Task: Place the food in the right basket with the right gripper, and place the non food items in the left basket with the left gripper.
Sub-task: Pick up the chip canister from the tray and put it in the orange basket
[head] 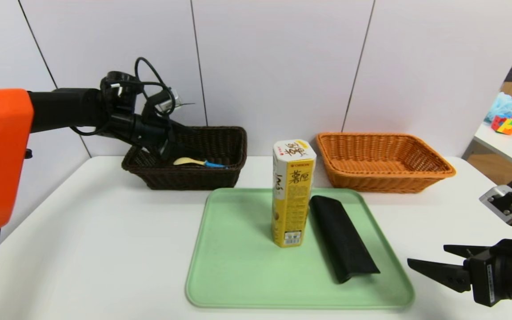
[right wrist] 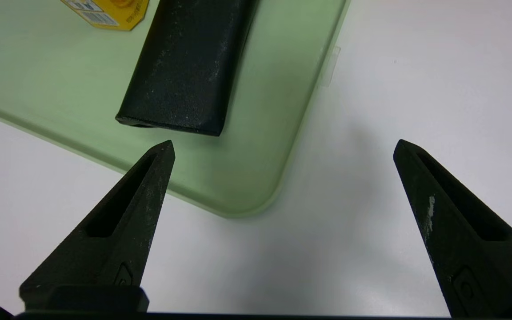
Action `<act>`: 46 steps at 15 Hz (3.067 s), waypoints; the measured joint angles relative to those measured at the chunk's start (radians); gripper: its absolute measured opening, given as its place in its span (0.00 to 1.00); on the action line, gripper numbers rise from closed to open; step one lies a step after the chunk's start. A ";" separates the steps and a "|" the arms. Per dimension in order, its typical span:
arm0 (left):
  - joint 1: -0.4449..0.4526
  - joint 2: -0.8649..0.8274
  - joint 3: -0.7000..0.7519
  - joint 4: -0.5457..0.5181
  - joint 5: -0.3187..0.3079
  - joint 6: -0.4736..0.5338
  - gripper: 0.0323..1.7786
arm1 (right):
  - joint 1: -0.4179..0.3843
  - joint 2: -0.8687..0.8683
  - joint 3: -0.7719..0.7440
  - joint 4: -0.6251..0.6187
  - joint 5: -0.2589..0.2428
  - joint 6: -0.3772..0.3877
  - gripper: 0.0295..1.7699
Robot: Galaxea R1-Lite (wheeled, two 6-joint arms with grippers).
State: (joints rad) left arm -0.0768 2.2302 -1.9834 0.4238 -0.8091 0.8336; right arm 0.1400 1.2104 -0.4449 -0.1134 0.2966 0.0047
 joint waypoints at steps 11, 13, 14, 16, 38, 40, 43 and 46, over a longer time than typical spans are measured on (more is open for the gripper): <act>-0.067 -0.333 0.210 0.430 -0.023 -0.165 0.89 | 0.010 -0.001 -0.006 -0.109 0.002 -0.001 0.96; -0.086 -0.392 0.343 0.428 -0.023 -0.167 0.91 | 0.015 -0.001 -0.006 -0.109 0.002 -0.003 0.96; -0.096 -0.421 0.404 0.420 -0.023 -0.166 0.92 | 0.022 -0.001 -0.006 -0.110 0.002 -0.003 0.96; -0.117 -0.477 0.518 0.382 -0.023 -0.162 0.93 | 0.039 -0.001 -0.004 -0.110 0.002 -0.003 0.96; -0.203 -0.521 0.885 -0.095 -0.116 -0.029 0.95 | 0.158 0.052 -0.069 -0.141 0.000 -0.010 0.96; -0.203 -0.546 0.901 -0.060 -0.112 -0.065 0.95 | 0.166 0.052 -0.074 -0.141 0.000 -0.012 0.96; -0.201 -0.584 0.908 -0.031 -0.102 -0.105 0.95 | 0.173 0.052 -0.099 -0.142 -0.001 -0.007 0.96; -0.196 -0.624 0.921 -0.030 -0.082 -0.113 0.95 | 0.199 0.061 -0.128 -0.141 -0.001 -0.003 0.96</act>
State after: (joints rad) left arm -0.2726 1.6062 -1.0621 0.3940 -0.8913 0.7202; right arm 0.3385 1.2719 -0.5728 -0.2549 0.2953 0.0013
